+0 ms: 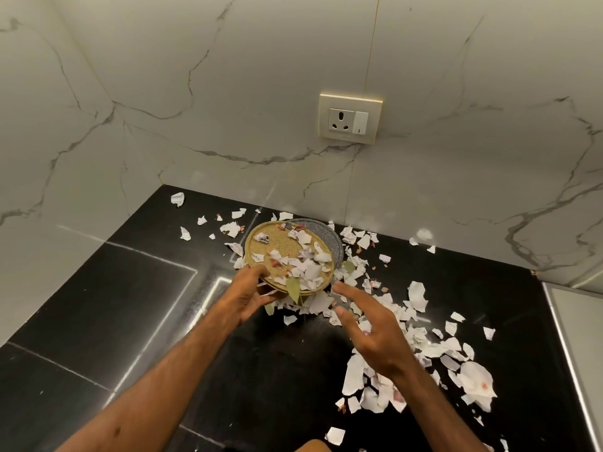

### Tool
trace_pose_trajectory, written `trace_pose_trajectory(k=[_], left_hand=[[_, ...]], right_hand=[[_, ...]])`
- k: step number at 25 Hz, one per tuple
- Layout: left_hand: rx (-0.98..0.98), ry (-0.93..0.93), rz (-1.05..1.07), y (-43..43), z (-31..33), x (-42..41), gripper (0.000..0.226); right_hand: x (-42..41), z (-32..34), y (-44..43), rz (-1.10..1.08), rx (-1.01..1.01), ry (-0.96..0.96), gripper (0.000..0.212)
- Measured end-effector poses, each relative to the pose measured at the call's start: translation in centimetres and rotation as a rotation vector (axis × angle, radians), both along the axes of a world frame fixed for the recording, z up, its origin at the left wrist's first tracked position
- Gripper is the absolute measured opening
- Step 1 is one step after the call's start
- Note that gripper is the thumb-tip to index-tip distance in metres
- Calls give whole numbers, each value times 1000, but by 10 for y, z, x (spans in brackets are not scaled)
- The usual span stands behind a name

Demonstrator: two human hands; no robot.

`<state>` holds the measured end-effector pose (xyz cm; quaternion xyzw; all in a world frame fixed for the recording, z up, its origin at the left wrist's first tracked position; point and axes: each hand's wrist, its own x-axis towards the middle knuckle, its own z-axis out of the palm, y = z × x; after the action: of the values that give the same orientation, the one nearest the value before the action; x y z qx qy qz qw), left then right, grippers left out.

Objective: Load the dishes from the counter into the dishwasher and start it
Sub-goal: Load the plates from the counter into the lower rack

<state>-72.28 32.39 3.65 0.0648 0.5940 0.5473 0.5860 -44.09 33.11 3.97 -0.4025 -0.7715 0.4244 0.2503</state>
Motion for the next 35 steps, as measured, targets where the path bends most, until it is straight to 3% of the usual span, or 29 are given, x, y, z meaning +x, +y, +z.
trace_pose_trajectory(k=[4, 7, 12, 17, 22, 28, 35], left_hand=[[28, 8, -42, -6, 0, 12, 27], [60, 120, -123, -6, 4, 16, 34], [106, 245, -278, -8, 6, 23, 56], [144, 274, -323, -15, 8, 41, 50], [155, 318, -319, -16, 8, 47, 50], [137, 466, -401, -9, 10, 47, 56], [211, 754, -498, -9, 3, 56, 48]], right_hand=[[-16, 17, 2, 267, 48, -148, 44], [-30, 16, 5, 340, 126, -274, 51], [-55, 16, 1, 426, 92, -388, 61], [-74, 10, 6, 334, 27, -413, 67], [-77, -4, 25, 79, -18, -360, 76], [-80, 0, 2, 233, -1, -190, 61], [-84, -26, 33, -92, -31, -167, 69]])
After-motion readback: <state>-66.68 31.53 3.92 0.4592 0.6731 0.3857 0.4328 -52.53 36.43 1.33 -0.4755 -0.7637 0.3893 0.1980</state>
